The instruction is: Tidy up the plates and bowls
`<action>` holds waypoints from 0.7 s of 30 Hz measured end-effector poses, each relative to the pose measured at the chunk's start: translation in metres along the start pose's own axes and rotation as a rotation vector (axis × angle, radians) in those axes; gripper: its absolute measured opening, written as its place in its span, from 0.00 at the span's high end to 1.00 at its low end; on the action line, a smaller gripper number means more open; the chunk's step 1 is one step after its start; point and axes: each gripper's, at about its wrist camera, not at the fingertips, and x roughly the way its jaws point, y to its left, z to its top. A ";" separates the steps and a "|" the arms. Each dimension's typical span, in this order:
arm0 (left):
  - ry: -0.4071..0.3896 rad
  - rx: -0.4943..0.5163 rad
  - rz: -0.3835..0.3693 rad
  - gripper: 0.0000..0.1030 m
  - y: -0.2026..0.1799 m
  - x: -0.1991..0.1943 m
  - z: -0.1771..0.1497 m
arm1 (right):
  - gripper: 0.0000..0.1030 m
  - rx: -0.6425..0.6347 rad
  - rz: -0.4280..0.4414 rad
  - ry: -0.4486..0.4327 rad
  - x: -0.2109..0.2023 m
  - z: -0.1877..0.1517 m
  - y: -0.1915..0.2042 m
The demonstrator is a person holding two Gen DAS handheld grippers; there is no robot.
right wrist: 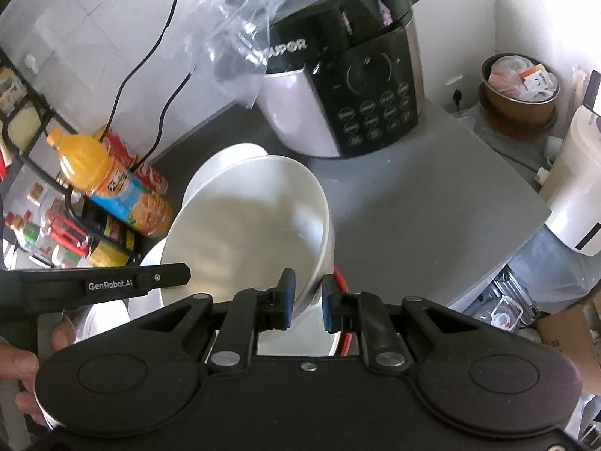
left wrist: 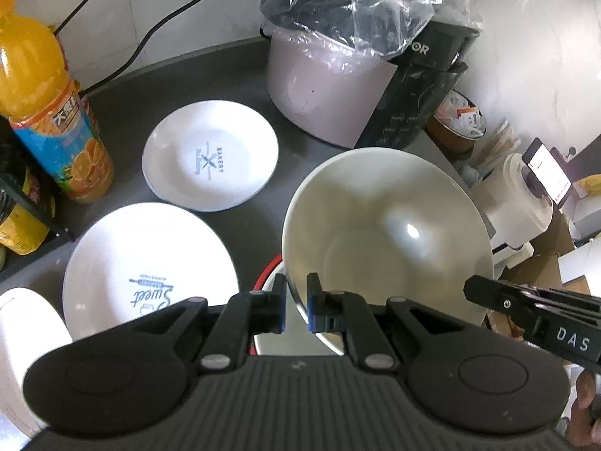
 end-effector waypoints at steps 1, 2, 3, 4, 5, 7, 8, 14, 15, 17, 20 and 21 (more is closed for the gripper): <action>0.005 -0.001 0.000 0.91 0.001 -0.001 -0.002 | 0.86 -0.004 0.001 0.009 0.001 -0.001 0.000; 0.005 -0.003 -0.001 0.91 0.003 -0.002 -0.005 | 0.85 -0.008 0.003 0.016 0.002 -0.001 0.001; 0.006 -0.005 -0.001 0.91 0.004 -0.002 -0.006 | 0.85 -0.016 0.004 0.022 0.002 -0.002 0.001; 0.010 -0.007 -0.002 0.91 0.004 -0.002 -0.007 | 0.85 -0.022 0.006 0.028 0.003 -0.003 0.002; 0.013 -0.009 -0.001 0.91 0.005 -0.003 -0.009 | 0.85 -0.029 0.008 0.033 0.003 -0.004 0.002; 0.021 -0.016 0.002 0.91 0.005 -0.003 -0.013 | 0.85 -0.048 0.013 0.045 0.002 -0.005 0.004; 0.028 -0.019 0.002 0.91 0.005 -0.003 -0.014 | 0.85 -0.054 0.016 0.053 0.003 -0.005 0.004; 0.065 -0.077 -0.017 0.90 0.014 0.000 -0.026 | 0.85 -0.067 0.045 0.096 0.009 -0.010 -0.002; 0.072 -0.086 -0.020 0.90 0.015 0.001 -0.028 | 0.85 -0.064 0.050 0.105 0.011 -0.011 -0.003; 0.082 -0.102 -0.021 0.90 0.017 0.005 -0.032 | 0.81 -0.067 0.055 0.131 0.016 -0.013 -0.005; 0.092 -0.141 -0.041 0.90 0.020 0.007 -0.034 | 0.65 -0.080 0.066 0.178 0.022 -0.016 -0.006; 0.087 -0.158 -0.023 0.89 0.021 0.006 -0.035 | 0.60 -0.095 0.071 0.166 0.019 -0.016 -0.006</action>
